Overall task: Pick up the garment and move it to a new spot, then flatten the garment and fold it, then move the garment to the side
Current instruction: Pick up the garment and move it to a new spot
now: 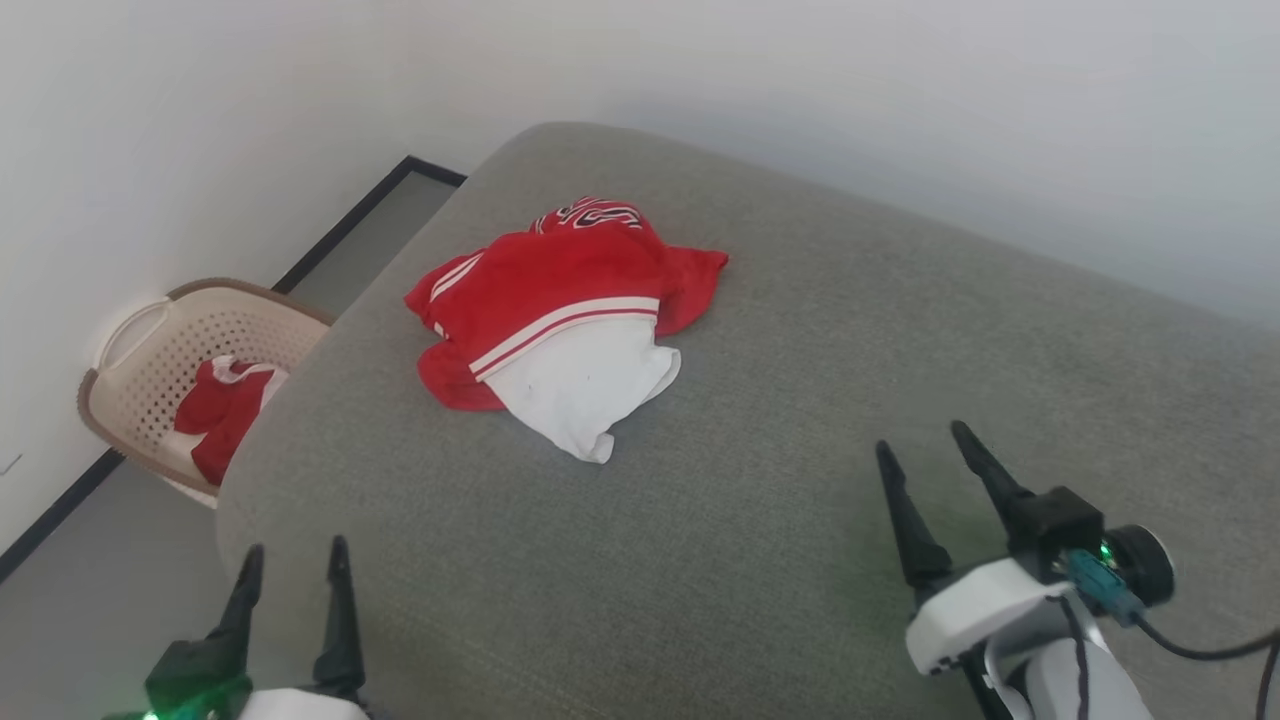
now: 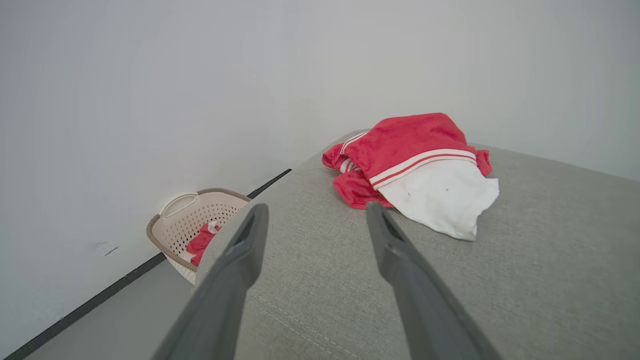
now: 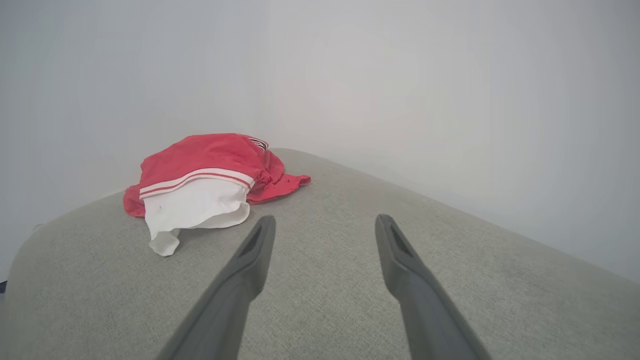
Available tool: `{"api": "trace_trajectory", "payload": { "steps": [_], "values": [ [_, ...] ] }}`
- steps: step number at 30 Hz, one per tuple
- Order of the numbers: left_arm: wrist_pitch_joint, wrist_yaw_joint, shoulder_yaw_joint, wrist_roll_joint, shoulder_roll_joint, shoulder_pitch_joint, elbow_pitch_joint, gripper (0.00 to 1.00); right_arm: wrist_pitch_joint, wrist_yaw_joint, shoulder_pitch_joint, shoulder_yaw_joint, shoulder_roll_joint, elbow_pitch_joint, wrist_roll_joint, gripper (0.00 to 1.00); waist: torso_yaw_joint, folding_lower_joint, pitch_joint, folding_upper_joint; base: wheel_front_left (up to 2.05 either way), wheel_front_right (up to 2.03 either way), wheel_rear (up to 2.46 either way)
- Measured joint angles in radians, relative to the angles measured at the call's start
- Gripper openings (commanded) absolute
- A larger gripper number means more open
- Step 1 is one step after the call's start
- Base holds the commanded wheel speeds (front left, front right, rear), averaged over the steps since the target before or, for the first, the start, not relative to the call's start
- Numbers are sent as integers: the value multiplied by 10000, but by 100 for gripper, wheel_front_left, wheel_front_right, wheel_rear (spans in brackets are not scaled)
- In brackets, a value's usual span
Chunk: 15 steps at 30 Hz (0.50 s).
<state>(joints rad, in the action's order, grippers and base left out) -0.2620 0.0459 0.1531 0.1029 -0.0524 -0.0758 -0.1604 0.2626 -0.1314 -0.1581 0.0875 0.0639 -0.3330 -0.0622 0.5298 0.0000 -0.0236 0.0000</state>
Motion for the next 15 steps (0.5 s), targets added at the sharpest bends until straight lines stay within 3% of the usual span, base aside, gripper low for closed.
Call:
{"api": "trace_trajectory", "payload": {
  "steps": [8,13,15],
  "values": [
    [0,-474,-295,470,0,-314,378,100,0,0,-426,456,213,-336,-224,100,70,0,-97,0,0,0,0],
    [0,-376,-474,474,2,-317,334,100,0,0,-406,391,219,-291,-286,100,10,0,-52,0,0,0,0],
    [0,-38,-558,357,0,-36,82,100,0,0,-161,167,188,-207,-286,100,-84,0,2,0,0,0,0]
  ]
}}
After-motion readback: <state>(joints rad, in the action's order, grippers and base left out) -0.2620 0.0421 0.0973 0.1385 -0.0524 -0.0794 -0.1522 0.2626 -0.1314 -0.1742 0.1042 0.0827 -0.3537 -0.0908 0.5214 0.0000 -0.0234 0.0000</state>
